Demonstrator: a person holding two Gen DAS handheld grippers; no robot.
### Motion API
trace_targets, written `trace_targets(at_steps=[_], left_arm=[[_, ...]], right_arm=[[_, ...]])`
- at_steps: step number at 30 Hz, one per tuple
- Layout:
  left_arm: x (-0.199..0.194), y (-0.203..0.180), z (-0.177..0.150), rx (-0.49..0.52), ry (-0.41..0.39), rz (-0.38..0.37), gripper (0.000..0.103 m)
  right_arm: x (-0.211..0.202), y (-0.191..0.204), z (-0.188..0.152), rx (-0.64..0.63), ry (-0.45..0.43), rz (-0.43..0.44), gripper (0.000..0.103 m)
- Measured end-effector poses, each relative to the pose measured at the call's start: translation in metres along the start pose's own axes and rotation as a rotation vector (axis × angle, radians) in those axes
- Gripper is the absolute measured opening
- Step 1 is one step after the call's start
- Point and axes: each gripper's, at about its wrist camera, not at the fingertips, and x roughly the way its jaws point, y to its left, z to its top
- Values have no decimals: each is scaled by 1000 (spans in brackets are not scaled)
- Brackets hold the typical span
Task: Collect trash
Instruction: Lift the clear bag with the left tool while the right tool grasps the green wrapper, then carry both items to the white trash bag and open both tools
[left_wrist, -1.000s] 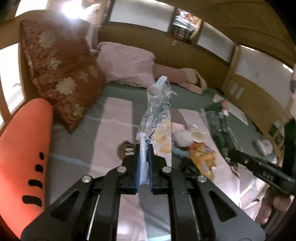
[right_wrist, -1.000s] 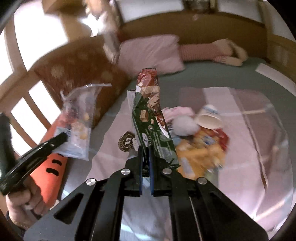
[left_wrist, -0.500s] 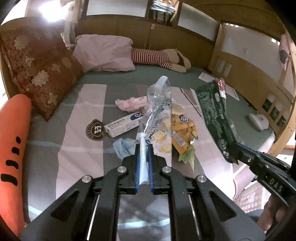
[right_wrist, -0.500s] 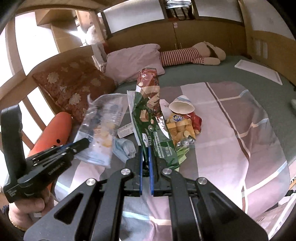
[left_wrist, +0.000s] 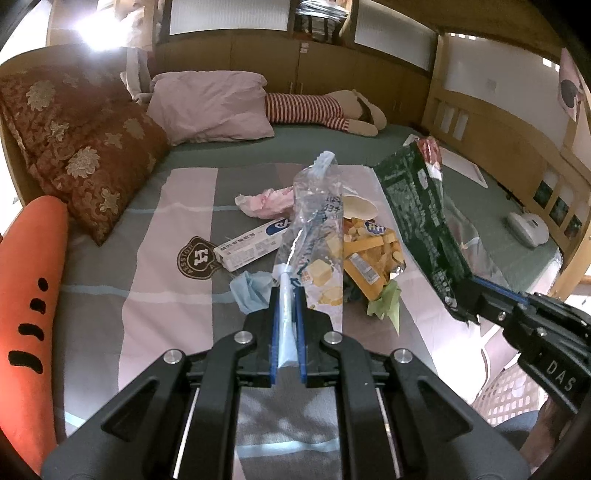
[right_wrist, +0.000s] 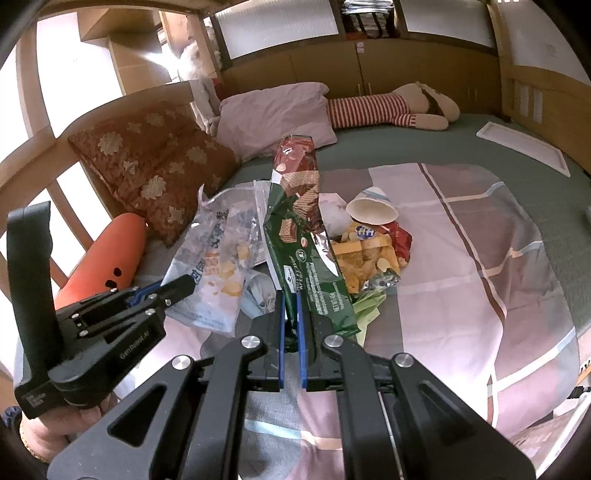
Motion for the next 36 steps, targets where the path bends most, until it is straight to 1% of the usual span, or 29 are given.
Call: trace_targets(at_steps=[10,14,16,18,19,20,22,24,27,28,29,32,33,34,35,36], left_arm=[[1,1,1,2,2,-2,9],[2,1,1,2,5,-7,9],[2,-1,1,3,3,-20,9],[1,-4,2,3,-2,-50,9],[0,-5,2,5,-5,-59,9],[-1,-9,2,10,-12,-75,9],[-4,-20,2,27,-23,-106,9],[-6,-34,2,49,-28,-149,9],[-10,-65,1,101,-17,-233,9],[-12,-82,1,128,-7,-279,9],[-13,-92,0,142,2,-303,9],[-22,-139,-5,198,32,-401,9],[-28,-162,-9,230,38,-436,9],[-32,-176,-12,250,44,-458,9],[-37,-198,-17,278,61,-495,9],[-40,-213,-21,292,77,-520,9]], right_arm=[[1,-1,0,-5,9,-1,6],[-2,-3,2,2,-1,-2,6],[-10,-8,4,15,-23,-11,6],[-29,-18,6,35,-62,-17,6],[-42,-23,5,44,-86,-27,6],[-63,-35,0,62,-121,-49,6],[-92,-55,-13,88,-149,-91,6],[-127,-86,-36,116,-149,-176,6],[-167,-133,-74,161,-104,-325,7],[-177,-148,-87,183,-83,-362,7],[-187,-165,-103,212,-57,-398,7],[-207,-207,-148,312,16,-465,7],[-211,-219,-162,351,39,-478,9],[-213,-229,-171,380,57,-478,13],[-216,-239,-179,413,74,-481,25],[-225,-246,-183,448,53,-494,34]])
